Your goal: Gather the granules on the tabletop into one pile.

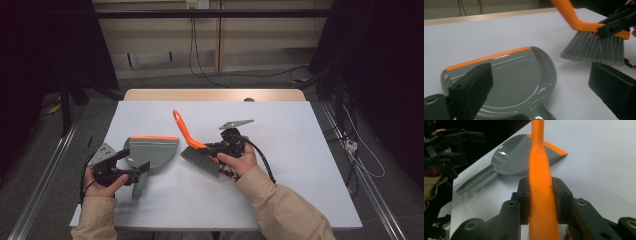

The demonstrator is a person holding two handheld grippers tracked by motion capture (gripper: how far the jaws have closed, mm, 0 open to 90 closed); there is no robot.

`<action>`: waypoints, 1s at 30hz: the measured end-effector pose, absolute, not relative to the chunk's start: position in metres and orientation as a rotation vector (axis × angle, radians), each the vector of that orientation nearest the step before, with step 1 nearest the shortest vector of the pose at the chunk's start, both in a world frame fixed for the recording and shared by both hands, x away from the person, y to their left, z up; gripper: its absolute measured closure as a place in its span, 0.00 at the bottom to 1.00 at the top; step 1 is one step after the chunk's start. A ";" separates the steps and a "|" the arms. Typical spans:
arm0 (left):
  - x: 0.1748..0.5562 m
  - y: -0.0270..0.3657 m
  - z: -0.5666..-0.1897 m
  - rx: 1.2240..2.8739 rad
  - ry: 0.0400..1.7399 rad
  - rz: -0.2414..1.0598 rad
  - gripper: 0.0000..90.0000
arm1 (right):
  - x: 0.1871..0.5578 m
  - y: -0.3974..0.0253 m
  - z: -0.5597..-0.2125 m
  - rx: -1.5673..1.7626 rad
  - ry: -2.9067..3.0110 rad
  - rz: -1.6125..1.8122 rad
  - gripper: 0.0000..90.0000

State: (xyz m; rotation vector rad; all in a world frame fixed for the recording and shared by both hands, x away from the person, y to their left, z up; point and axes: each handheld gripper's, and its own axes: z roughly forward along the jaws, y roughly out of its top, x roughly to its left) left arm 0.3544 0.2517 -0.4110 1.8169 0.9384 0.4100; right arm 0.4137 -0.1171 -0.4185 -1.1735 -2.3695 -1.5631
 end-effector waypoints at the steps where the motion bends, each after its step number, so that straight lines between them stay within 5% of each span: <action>1: 0.355 0.252 -0.411 1.818 0.937 0.410 0.06 | 0.416 -0.114 -0.420 -1.185 -2.369 -1.562 0.79; 12: 0.353 0.251 -0.410 1.818 0.936 0.423 0.06 | 0.434 -0.118 -0.439 -1.454 -2.315 -1.465 0.79; 30: 0.351 0.249 -0.406 1.808 0.922 0.426 0.06 | 0.394 -0.160 -0.437 -1.806 -2.188 -1.447 0.79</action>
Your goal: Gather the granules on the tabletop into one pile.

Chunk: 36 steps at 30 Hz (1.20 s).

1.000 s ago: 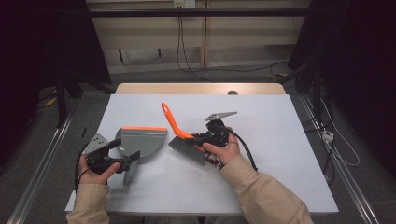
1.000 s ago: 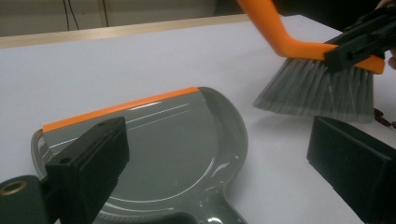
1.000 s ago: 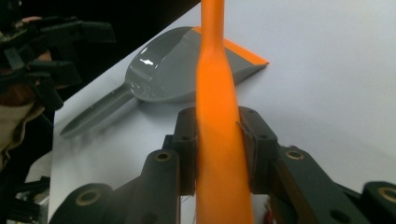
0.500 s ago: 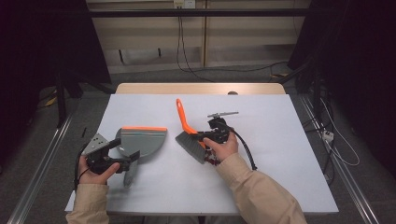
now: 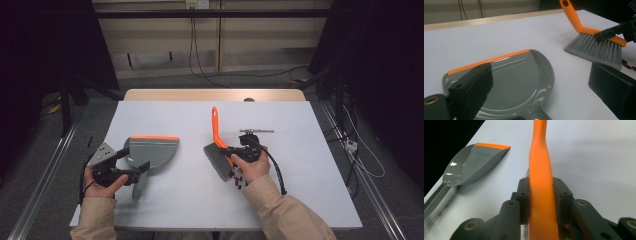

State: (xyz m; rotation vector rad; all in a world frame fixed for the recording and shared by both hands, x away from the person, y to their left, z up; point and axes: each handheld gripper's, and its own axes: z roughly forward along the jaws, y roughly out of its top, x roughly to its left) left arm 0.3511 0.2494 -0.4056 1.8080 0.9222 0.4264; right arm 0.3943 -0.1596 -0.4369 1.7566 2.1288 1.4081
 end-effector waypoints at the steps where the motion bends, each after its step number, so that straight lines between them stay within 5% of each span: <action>1: 0.351 0.249 -0.405 1.808 0.921 0.426 0.06 | 0.392 -0.162 -0.437 1.759 2.128 1.407 0.79; 17: 0.352 0.250 -0.406 1.812 0.923 0.427 0.06 | 0.395 -0.169 -0.412 1.696 2.117 1.599 0.79; 24: 0.353 0.252 -0.407 1.805 0.935 0.426 0.06 | 0.421 -0.187 -0.396 1.392 2.152 1.577 0.79; 36: 0.354 0.252 -0.410 1.812 0.949 0.422 0.06 | 0.462 -0.185 -0.427 0.826 2.309 1.288 0.79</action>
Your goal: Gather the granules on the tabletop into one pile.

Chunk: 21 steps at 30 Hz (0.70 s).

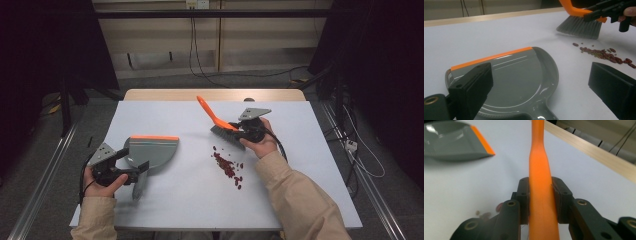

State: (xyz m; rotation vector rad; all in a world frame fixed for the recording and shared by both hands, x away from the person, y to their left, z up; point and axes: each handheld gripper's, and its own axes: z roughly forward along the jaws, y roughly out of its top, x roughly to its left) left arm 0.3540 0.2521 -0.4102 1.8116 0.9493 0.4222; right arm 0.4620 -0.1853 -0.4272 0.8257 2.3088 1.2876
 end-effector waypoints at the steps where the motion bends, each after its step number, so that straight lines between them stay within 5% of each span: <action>1: 0.354 0.252 -0.410 1.811 0.950 0.422 0.06 | 0.463 -0.182 -0.430 0.777 2.322 1.272 0.79; 21: 0.353 0.253 -0.409 1.807 0.951 0.425 0.06 | 0.455 -0.172 -0.422 0.570 2.539 1.175 0.79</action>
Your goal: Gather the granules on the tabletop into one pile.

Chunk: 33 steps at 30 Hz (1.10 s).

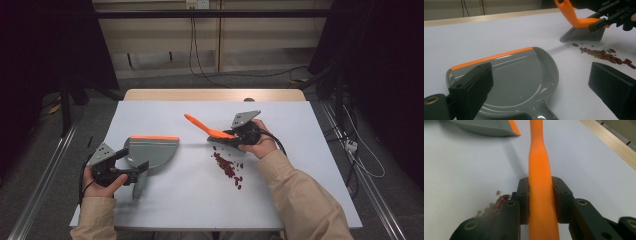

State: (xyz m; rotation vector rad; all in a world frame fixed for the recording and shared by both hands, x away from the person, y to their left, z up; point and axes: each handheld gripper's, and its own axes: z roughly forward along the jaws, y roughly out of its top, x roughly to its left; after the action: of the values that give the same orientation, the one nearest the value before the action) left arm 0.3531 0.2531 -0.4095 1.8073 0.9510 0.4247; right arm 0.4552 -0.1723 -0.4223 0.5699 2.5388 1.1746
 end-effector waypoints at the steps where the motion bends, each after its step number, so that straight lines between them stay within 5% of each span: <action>1: 0.353 0.253 -0.409 1.807 0.951 0.424 0.06 | 0.454 -0.172 -0.422 0.557 2.550 1.180 0.79; 33: 0.352 0.250 -0.408 1.811 0.938 0.424 0.06 | 0.413 -0.172 -0.417 0.412 2.598 1.312 0.79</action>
State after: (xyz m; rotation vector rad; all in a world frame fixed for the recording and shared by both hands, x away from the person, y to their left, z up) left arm 0.3523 0.2498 -0.4079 1.8107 0.9381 0.4241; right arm 0.4129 -0.1715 -0.4167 0.4117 2.5983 1.3120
